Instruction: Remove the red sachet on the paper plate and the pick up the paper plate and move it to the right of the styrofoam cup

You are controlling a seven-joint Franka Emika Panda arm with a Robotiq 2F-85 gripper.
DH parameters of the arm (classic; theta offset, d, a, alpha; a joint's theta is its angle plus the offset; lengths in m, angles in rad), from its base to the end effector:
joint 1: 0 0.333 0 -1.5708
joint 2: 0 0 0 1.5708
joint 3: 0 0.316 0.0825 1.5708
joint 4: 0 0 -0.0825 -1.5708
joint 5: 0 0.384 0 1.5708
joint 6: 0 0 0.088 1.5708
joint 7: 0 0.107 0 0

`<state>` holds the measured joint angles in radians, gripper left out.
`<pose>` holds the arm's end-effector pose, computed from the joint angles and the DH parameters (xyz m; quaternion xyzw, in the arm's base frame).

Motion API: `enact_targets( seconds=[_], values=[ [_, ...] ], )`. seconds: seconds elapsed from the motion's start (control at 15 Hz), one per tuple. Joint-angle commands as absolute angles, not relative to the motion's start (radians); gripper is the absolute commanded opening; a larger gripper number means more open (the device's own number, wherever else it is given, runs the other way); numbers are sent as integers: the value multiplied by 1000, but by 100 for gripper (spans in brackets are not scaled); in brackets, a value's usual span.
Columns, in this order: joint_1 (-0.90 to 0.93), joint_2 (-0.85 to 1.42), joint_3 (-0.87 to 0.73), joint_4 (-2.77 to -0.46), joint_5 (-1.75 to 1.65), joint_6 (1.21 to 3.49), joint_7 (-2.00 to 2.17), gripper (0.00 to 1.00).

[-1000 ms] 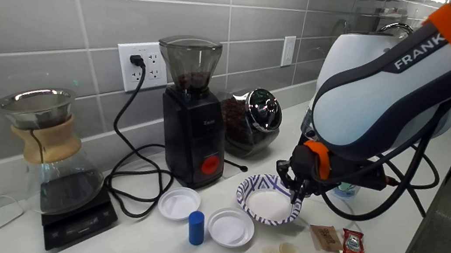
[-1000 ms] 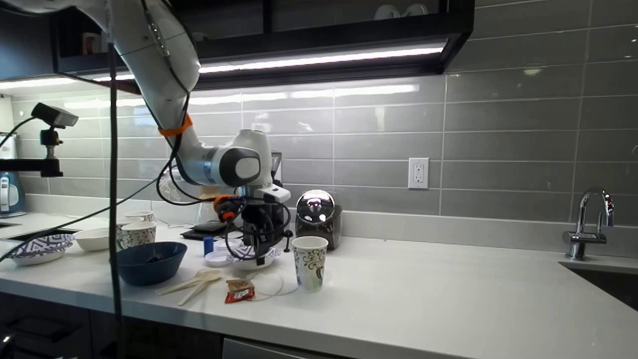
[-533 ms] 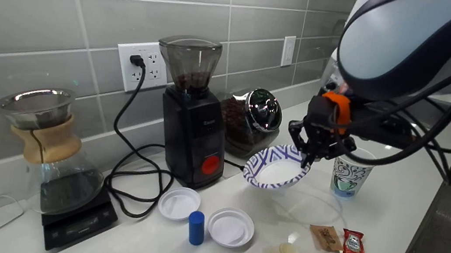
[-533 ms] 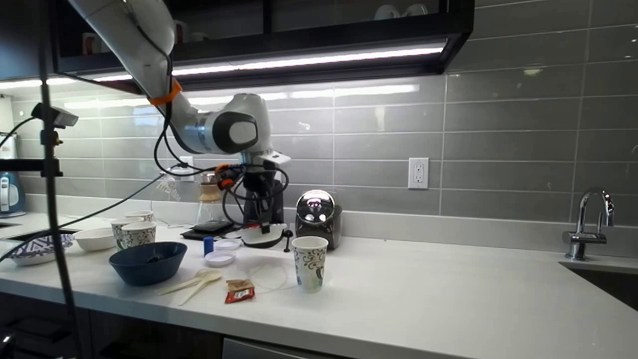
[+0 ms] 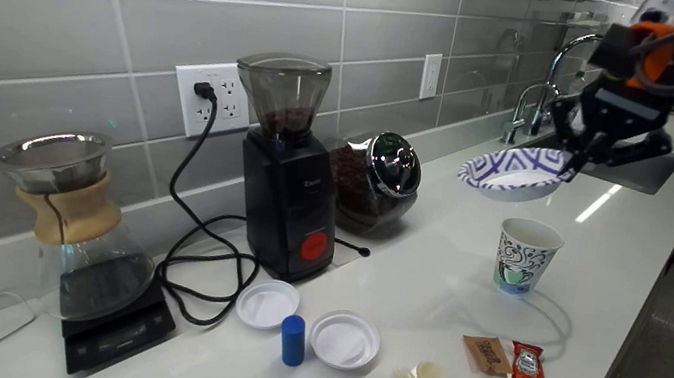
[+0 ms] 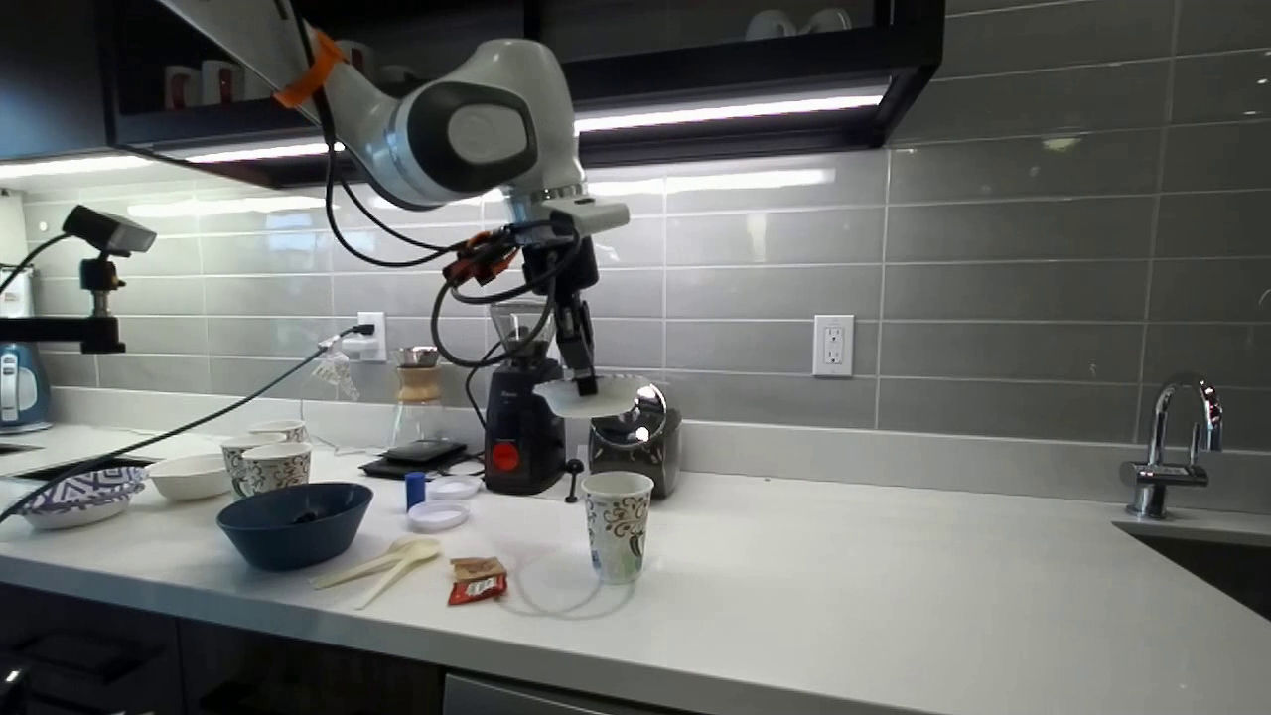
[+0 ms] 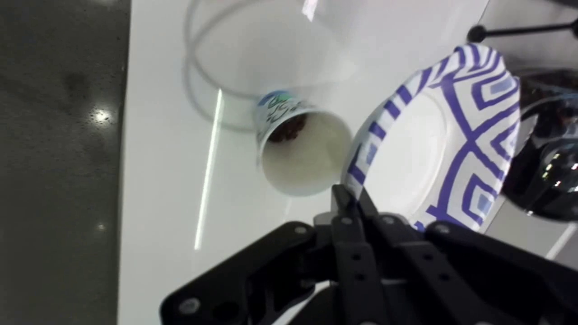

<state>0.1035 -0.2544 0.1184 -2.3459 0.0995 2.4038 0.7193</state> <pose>0.4787 0.1108 0.4644 -0.9492 0.2728 -0.1273 0.0915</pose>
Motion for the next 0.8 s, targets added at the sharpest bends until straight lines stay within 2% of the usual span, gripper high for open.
enact_targets(
  seconds=[0.0,0.07,0.53,0.73],
  values=[
    [11,-360,67,-2423,137,2396,753,1],
    [27,-300,98,-2369,110,2389,721,3],
    [-6,-339,78,-2405,119,2389,736,1],
    [-51,-238,115,-2323,92,2458,921,1]
  ],
)
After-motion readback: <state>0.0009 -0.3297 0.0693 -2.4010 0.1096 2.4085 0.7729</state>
